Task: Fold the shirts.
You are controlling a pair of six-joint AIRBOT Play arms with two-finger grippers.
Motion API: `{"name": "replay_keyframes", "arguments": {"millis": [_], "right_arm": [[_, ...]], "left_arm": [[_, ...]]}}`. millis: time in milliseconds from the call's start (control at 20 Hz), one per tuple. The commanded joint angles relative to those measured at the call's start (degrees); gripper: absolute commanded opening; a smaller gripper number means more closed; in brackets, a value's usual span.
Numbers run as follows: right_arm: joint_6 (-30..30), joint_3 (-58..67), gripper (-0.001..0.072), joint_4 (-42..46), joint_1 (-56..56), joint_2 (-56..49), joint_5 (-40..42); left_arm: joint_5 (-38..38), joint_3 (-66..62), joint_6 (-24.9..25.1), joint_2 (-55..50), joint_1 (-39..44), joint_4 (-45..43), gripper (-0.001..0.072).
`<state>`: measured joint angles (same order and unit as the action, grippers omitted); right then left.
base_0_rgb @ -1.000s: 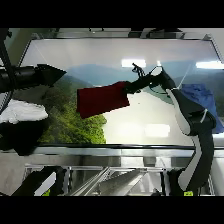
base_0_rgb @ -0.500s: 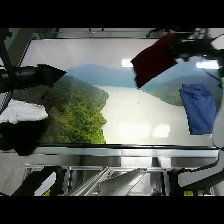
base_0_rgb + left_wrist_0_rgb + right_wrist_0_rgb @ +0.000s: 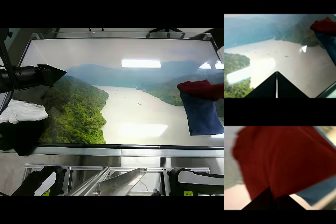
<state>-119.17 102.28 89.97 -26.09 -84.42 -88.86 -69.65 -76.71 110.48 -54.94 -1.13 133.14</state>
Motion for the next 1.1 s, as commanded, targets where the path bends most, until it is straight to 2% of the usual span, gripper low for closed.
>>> {"name": "replay_keyframes", "arguments": {"millis": [0,150,200,250,300,350,500,650,700,750,800,950,1050], "right_arm": [[-2.38,-9.7,0.0016,9.49,-0.9,4.9,-5.11],[-2.36,-16.92,0.0028,10.36,-0.9,6.54,-6.08],[-2.16,-18.6,0.013,10.34,-0.9,6.36,-7.13],[-0.59,-19.52,0.0449,10.29,-0.9,5.95,-8.2],[1.95,-19.58,0.069,10.29,-0.9,5.4,-8.57],[4.66,-19.58,0.0702,10.05,-0.85,5.22,-8.72],[5.44,-18.84,0.0701,8.52,-0.83,5.27,-8.74],[6.95,-16.13,0.0693,1.49,-0.63,5.25,-8.46],[6.97,-15.15,0.0602,-0.81,-0.37,5.25,-8.52],[7.8,-14.21,0.0265,-3.1,0.07,5.31,-8.74],[9.31,-13.92,0.0027,-5.18,0.68,5.57,-8.66],[10.1,-13.99,0.0015,-7.78,5.42,6.64,-8.52],[11.65,-16.35,0.0015,-7.78,11.41,9.07,-6.91]], "left_arm": [[0.02,0.02,0.13,0.02,0.04,0.0,0.002],[-0.09,0.02,0.11,0.04,0.02,0.02,0.002],[-0.48,0.02,0.11,0.04,0.02,0.07,0.002],[-1.03,0.02,0.11,0.04,0.04,0.04,0.002],[-1.42,0.02,0.11,0.02,0.02,0.04,0.002],[-1.51,0.02,0.11,0.04,0.02,0.02,0.002],[-1.25,0.02,0.11,0.04,0.02,0.04,0.002],[-1.38,-0.2,0.09,0.04,0.02,0.07,0.002],[-1.6,-0.96,0.09,0.0,0.02,-0.09,0.002],[-1.62,-1.99,0.09,0.02,0.02,-0.11,0.002],[-1.79,-3.41,0.09,0.02,0.02,-0.15,0.002],[-4.85,-6.91,-1.57,0.04,0.02,-3.37,0.002],[-7.26,-4.2,-3.91,1.05,0.02,-4.63,0.0019]]}}
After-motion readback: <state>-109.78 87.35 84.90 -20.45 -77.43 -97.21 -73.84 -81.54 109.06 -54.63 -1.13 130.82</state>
